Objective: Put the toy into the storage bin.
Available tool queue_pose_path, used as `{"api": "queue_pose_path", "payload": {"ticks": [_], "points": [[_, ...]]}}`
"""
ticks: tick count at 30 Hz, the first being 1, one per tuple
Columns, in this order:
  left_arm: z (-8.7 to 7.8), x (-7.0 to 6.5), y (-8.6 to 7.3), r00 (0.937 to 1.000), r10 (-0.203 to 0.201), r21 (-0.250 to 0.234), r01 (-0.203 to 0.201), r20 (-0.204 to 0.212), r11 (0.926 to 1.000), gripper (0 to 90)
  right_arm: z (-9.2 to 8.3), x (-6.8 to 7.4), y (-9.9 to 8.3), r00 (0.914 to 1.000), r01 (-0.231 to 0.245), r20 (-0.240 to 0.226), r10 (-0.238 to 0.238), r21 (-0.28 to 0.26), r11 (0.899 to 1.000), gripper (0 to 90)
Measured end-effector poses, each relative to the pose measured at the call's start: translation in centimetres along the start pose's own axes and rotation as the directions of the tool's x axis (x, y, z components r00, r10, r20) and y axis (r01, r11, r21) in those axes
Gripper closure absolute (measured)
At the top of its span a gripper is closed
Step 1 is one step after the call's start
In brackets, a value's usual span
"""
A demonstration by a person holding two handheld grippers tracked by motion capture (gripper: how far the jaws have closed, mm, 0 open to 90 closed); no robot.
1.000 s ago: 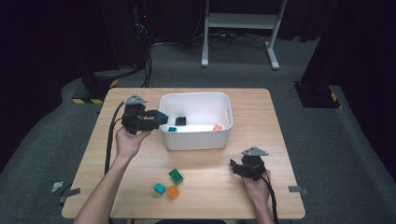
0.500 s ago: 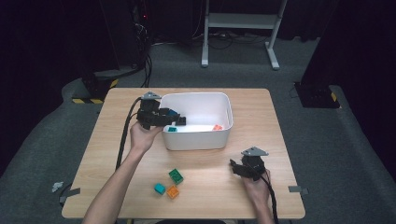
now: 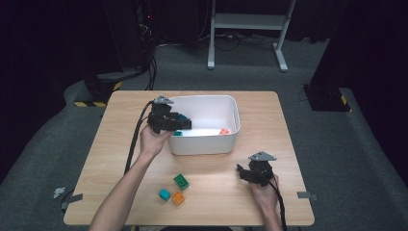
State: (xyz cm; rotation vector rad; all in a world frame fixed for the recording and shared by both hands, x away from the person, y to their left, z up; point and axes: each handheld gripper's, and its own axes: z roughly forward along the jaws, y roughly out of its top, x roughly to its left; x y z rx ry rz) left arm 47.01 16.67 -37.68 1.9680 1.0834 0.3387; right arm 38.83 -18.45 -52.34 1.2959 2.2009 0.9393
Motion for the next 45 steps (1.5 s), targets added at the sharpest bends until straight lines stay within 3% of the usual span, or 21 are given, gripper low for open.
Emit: {"api": "queue_pose_path", "payload": {"ticks": [15,30,38,45], "points": [[1.1,0.1,-0.1,1.0000,0.000,0.023,0.000,-0.006,0.9997,40.4,0.0,0.0,0.0,1.0000,0.000,0.000,0.000,0.000,1.000,33.2],[2.0,0.5,-0.2,0.9993,-0.026,0.037,0.027,-0.025,0.9990,39.8,0.0,0.0,0.0,1.0000,0.000,0.000,0.000,0.000,1.000,33.2],[1.8,0.4,-0.2,0.9987,-0.013,0.033,0.015,-0.049,0.9993,34.3,0.0,0.0,0.0,1.0000,0.001,0.000,-0.001,0.000,1.000,33.2],[0.6,0.2,-0.5,0.9988,-0.017,-0.007,0.017,-0.046,0.9998,32.3,0.0,0.0,0.0,1.0000,0.000,0.000,0.000,0.000,1.000,33.2]]}}
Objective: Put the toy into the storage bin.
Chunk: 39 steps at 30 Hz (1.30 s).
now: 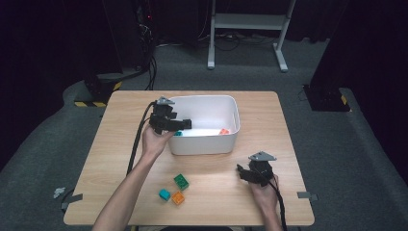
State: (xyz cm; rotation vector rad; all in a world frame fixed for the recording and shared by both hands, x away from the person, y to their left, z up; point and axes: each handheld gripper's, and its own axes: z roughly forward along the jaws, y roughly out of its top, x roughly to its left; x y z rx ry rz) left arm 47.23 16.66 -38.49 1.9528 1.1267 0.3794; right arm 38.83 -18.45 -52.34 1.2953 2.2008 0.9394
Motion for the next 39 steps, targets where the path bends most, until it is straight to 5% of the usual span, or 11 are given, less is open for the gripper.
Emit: {"api": "queue_pose_path", "payload": {"ticks": [14,24,32,39], "points": [[-4.3,-0.5,-0.7,0.9999,0.014,-0.083,-0.014,0.002,0.9965,28.2,0.0,0.0,0.0,1.0000,0.000,0.000,0.000,0.000,1.000,33.1],[-8.1,0.0,-3.3,0.9999,0.004,-0.138,-0.006,-0.012,0.9904,28.2,0.0,0.0,0.0,1.0000,-0.001,0.000,0.001,0.000,1.000,33.1],[-9.0,0.0,-5.5,0.9997,-0.012,-0.150,0.008,-0.022,0.9887,27.8,0.0,0.0,0.0,1.0000,-0.003,-0.001,0.003,0.001,1.000,33.1],[-8.6,-0.6,-8.9,0.9996,-0.024,-0.133,0.025,0.013,0.9907,26.8,0.0,0.0,0.0,1.0000,-0.001,0.000,0.001,0.000,1.000,33.1]]}}
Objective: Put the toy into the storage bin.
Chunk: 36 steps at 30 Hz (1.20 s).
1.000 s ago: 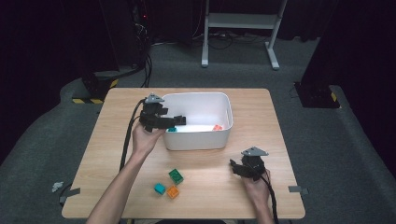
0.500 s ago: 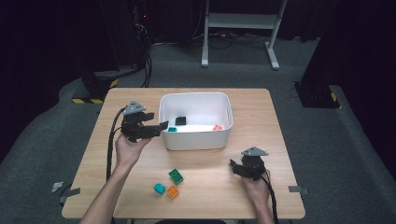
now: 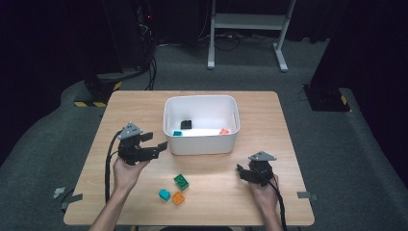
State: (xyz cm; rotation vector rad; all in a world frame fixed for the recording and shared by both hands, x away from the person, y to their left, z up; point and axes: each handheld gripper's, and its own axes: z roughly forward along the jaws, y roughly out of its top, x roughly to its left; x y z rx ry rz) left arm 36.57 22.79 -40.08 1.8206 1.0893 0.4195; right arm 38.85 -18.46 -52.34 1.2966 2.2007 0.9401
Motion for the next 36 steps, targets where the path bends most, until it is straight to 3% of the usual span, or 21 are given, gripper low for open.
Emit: {"api": "queue_pose_path", "payload": {"ticks": [5,13,18,22,36], "points": [[0.2,-0.1,-1.5,0.9999,-0.007,0.008,0.007,0.011,0.9999,26.2,0.0,0.0,0.0,1.0000,0.000,0.000,0.000,0.000,1.000,33.0],[1.3,-1.2,-4.5,0.9978,-0.003,0.053,0.000,0.065,0.9986,24.7,0.0,0.0,0.0,1.0000,0.000,0.000,0.000,0.001,1.000,33.1],[2.5,-2.7,-6.3,0.9947,0.030,0.101,-0.040,0.098,0.9941,23.6,0.0,0.0,0.0,1.0000,0.001,0.000,-0.001,0.000,1.000,33.1],[3.2,-3.3,-7.2,0.9922,0.026,0.109,-0.039,0.122,0.9932,23.4,0.0,0.0,0.0,1.0000,0.001,0.000,-0.001,0.000,1.000,33.1],[5.1,-4.6,-9.3,0.9913,0.065,0.172,-0.084,0.115,0.9815,22.5,0.0,0.0,0.0,1.0000,0.001,0.000,-0.001,0.001,1.000,33.1]]}}
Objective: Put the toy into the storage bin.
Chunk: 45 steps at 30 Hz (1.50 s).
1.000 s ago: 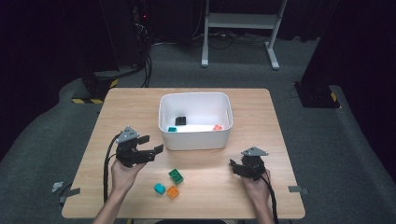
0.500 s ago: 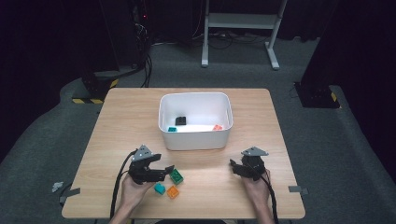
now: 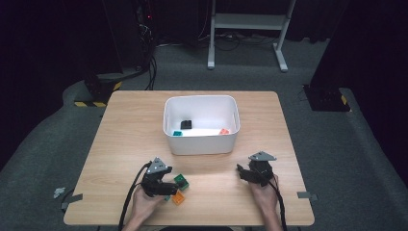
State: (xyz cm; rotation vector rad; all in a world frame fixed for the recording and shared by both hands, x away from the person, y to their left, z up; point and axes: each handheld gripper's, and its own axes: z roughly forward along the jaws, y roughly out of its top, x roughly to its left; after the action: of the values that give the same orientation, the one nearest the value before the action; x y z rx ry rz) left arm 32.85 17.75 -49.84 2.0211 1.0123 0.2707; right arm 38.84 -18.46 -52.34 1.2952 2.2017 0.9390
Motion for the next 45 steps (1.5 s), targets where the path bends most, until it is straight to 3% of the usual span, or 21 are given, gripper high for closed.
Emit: {"api": "queue_pose_path", "payload": {"ticks": [25,45], "points": [[1.7,-0.7,-1.1,0.9991,0.024,0.053,-0.022,-0.034,0.9983,30.4,0.0,0.0,0.0,1.0000,-0.001,0.000,0.001,0.000,1.000,33.1],[1.9,-0.9,-1.3,0.9983,0.046,0.050,-0.044,-0.036,0.9978,42.7,0.0,0.0,0.0,1.0000,-0.003,0.000,0.003,0.001,1.000,33.0]]}}
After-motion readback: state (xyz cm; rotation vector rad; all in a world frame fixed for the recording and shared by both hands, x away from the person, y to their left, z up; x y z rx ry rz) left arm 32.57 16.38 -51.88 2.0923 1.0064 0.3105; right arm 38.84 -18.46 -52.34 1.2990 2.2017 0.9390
